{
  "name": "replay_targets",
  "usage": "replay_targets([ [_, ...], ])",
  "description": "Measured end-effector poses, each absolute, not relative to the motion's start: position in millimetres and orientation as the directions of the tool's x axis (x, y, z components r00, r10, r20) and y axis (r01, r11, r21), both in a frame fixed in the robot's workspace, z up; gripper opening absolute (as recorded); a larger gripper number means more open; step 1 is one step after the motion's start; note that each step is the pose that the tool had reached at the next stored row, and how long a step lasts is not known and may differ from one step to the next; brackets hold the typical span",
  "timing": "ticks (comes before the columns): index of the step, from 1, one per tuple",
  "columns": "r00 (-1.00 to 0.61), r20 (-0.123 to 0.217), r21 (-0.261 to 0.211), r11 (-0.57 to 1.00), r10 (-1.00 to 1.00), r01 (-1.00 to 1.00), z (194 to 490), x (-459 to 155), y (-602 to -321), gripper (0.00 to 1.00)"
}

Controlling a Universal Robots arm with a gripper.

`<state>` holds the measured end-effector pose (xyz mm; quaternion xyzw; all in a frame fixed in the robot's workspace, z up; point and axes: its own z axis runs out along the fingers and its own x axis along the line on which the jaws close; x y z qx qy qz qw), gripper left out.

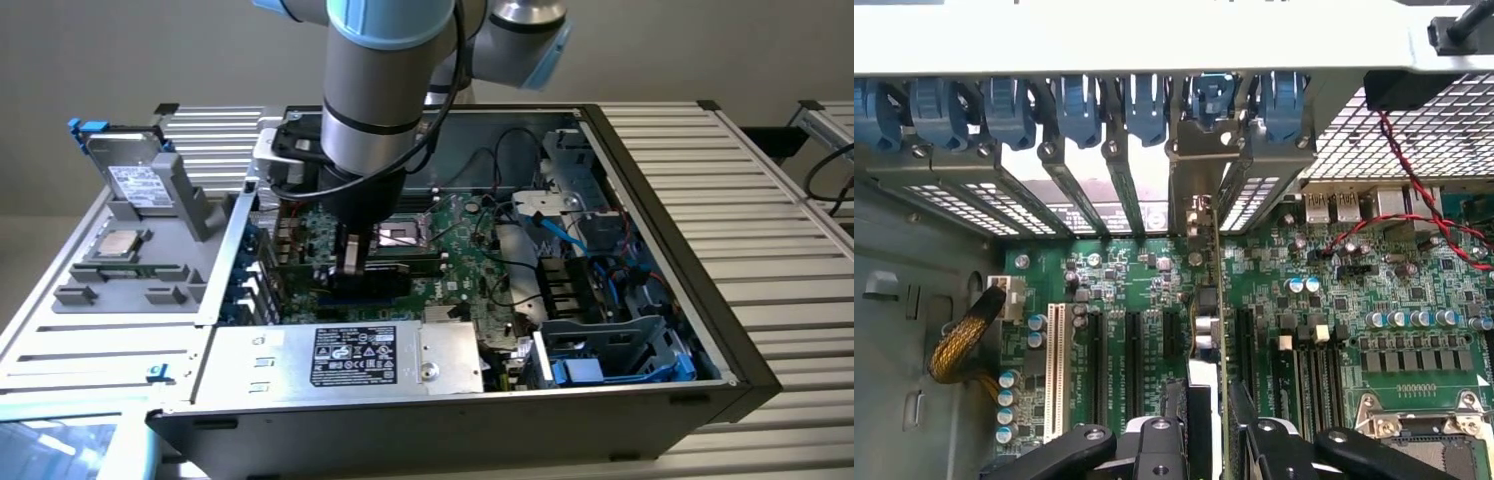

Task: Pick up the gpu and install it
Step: 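Insert the gpu into the slot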

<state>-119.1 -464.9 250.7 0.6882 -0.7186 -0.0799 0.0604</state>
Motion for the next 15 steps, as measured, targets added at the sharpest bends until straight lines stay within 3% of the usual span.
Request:
replay_targets([
  [15,-0.046,-0.023,0.198,0.040,-0.999,-0.979,249.8,-119.2,-465.8,0.28],
])
